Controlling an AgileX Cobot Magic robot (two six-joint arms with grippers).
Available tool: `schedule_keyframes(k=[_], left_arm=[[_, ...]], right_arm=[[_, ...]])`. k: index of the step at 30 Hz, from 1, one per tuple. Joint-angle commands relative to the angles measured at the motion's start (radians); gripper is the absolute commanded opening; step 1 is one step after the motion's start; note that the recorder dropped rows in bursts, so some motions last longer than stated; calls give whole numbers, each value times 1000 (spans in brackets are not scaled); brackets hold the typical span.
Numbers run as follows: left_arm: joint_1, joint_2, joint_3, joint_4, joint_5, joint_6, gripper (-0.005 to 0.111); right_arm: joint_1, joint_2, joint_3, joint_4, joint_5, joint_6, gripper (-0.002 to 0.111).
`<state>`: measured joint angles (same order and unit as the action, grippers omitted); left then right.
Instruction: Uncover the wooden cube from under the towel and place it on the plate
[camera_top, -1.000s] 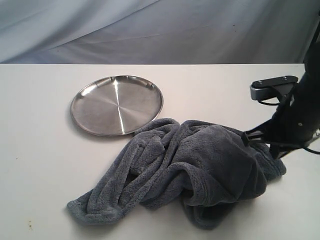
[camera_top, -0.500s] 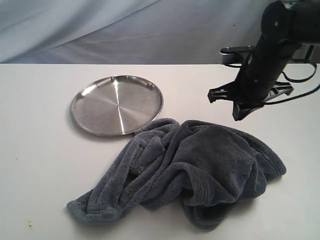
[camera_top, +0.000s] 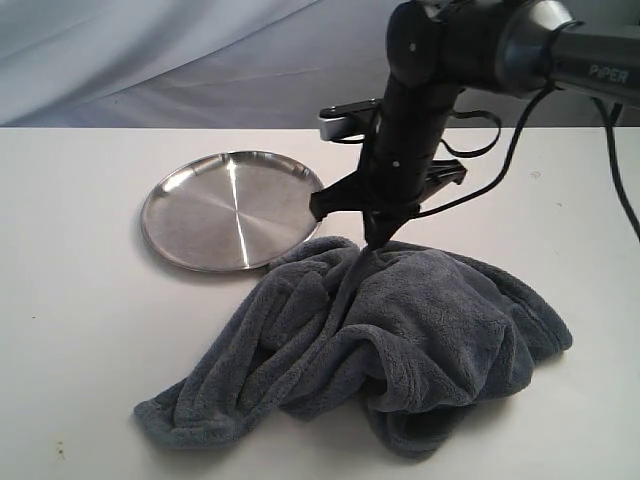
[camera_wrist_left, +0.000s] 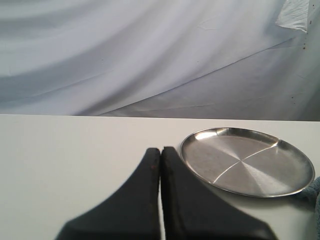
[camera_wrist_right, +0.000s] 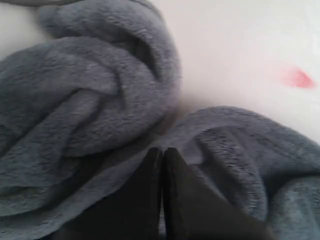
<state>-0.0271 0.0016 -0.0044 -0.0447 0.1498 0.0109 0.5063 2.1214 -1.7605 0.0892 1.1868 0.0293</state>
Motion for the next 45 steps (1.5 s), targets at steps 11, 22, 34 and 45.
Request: schedule_keyframes(k=[11,22,34,45], left_arm=[[-1,-2,4,1,-4,-3,1],[-1,-2,4,1,-4,-1,1],[-1,-2,4,1,-4,-3,1],[-1,-2,4,1,-4,-1,1]], right_arm=[[325,-93,134,28,27,-11,0],[354,-410,683,0,-184,10,0],[180,-632,932,-35,-222,39,0],[-22,-721,956,-45,-206,39,0]])
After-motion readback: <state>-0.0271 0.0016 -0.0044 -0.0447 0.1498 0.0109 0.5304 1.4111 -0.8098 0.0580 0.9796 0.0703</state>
